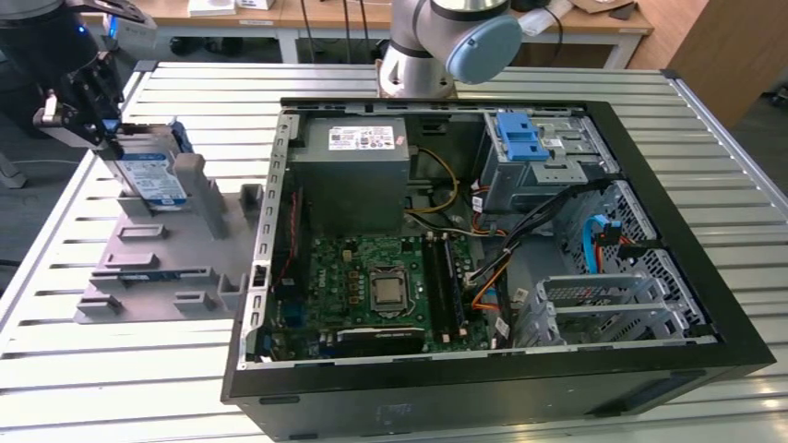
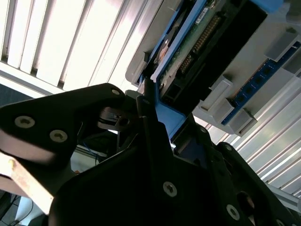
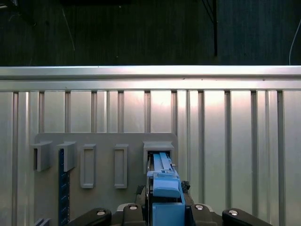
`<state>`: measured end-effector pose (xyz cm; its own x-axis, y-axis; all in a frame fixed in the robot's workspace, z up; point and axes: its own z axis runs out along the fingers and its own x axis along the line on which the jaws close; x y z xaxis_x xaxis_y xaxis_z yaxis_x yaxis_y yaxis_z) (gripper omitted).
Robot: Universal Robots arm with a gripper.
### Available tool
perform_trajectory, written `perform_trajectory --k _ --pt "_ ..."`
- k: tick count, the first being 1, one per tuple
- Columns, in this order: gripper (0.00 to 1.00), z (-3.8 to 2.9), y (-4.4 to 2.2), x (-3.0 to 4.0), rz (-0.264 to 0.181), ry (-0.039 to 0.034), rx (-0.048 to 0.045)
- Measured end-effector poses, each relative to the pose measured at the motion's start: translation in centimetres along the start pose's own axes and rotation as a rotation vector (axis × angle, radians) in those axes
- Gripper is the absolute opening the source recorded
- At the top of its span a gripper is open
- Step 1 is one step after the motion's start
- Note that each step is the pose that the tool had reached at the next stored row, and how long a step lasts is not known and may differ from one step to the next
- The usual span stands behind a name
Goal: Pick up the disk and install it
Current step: 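Pick up the disk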
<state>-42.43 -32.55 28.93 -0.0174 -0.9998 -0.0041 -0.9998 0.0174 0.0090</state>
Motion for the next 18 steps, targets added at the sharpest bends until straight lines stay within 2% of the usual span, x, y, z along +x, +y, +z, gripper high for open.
perform_trajectory --k 1,9,18 --pt "0.36 0.0 0.0 0.0 0.0 0.0001 -0.0001" --pt "0.36 -0.05 0.0 0.0 0.0 0.0 0.0" --pt "0.36 -1.0 0.01 0.0 0.001 0.0 0.0"
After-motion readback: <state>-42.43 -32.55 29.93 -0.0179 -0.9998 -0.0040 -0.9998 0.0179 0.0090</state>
